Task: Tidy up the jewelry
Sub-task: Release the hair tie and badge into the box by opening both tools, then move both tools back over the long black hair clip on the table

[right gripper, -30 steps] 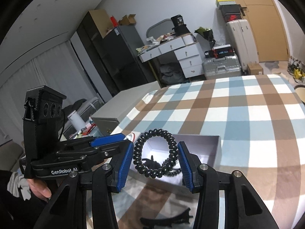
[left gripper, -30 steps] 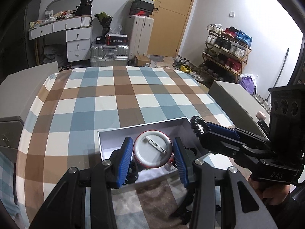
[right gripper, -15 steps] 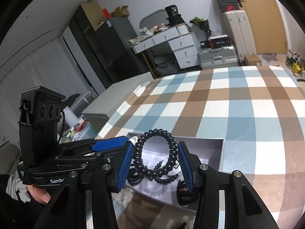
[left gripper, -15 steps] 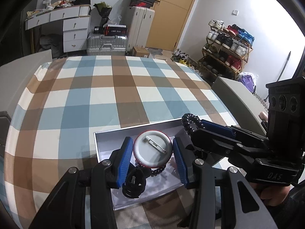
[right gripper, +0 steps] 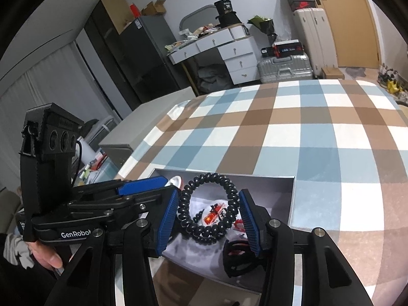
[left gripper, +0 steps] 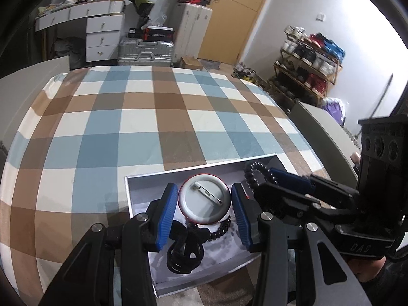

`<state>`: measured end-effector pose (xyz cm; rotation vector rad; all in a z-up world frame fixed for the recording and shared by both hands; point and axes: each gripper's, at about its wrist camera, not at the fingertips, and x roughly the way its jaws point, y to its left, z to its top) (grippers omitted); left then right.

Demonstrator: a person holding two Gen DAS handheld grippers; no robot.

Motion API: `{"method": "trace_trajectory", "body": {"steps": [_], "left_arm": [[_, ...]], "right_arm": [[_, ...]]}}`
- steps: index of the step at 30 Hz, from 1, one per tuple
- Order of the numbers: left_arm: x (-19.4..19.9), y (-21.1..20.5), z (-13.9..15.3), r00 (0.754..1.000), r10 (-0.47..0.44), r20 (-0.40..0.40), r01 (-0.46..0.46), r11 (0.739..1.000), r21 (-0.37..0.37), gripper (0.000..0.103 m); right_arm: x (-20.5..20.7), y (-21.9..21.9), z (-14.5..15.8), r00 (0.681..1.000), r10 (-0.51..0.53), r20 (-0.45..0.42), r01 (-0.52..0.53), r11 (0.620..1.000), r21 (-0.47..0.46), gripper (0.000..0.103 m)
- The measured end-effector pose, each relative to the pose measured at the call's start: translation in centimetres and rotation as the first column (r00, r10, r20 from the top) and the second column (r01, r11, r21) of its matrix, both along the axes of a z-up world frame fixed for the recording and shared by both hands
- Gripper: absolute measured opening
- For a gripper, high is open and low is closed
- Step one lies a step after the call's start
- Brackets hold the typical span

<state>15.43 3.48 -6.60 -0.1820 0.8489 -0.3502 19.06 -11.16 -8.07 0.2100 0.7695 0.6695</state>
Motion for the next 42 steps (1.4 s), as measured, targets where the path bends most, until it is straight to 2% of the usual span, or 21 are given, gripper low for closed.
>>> {"method": "trace_trajectory", "body": {"steps": [4,5,7,9,15,18,22,28,32,42], "left_arm": [[0.0,0.2,0.0,1.000,0.015,0.005,-0.015,1.000,-0.003,0.038],[-0.1,0.2,0.0,1.000,0.013,0.001,-0.013,1.000,0.002,0.039],[0.0,0.2,-0.1,1.000,0.010,-0.005,-0.010,1.000,0.004,0.048],[-0.2,0.3,-0.1,1.000,0.024,0.000,-0.024,1.000,0.003,0.056],[-1.2,0.3,0.5,1.000,0.025,0.015,-0.025,1.000,0.006,0.058],[-1.9,0.0,0.9,0.999,0.029,0.025,-0.030,0.999,0.023,0.065],[-3.0,-0.4,1.5,0.999,0.027,0.045,-0.028,0.999,0.036,0.068],[-4.8,-0.6,2.3,0.996,0.044,0.077,-0.049,0.997,0.054,0.070],[-5.8,-0.8,2.7,0.994,0.051,0.095,-0.057,0.996,0.067,0.078],[-8.7,-1.7,3.2,0.990,0.043,0.136,-0.056,0.994,0.098,0.083]], "right_arm": [[0.1,-0.4,0.1,1.000,-0.016,0.000,0.016,1.000,0.015,0.054],[0.1,-0.6,0.2,1.000,-0.024,0.004,0.024,1.000,0.020,0.058],[-0.1,-0.9,0.4,0.999,-0.031,0.012,0.031,0.999,0.032,0.065],[-0.4,-1.1,0.7,0.999,-0.037,0.022,0.036,0.999,0.037,0.067],[-1.4,-2.2,1.5,0.998,-0.062,0.033,0.060,0.996,0.064,0.069],[-2.3,-2.8,2.2,0.995,-0.079,0.053,0.075,0.995,0.070,0.073],[-3.4,-3.6,3.0,0.993,-0.094,0.070,0.088,0.993,0.081,0.083],[-5.6,-4.3,4.0,0.990,-0.096,0.106,0.087,0.993,0.081,0.085],[-7.1,-5.0,4.4,0.988,-0.102,0.120,0.094,0.993,0.077,0.088],[-10.6,-5.9,4.4,0.985,-0.114,0.129,0.106,0.992,0.065,0.090]]}}
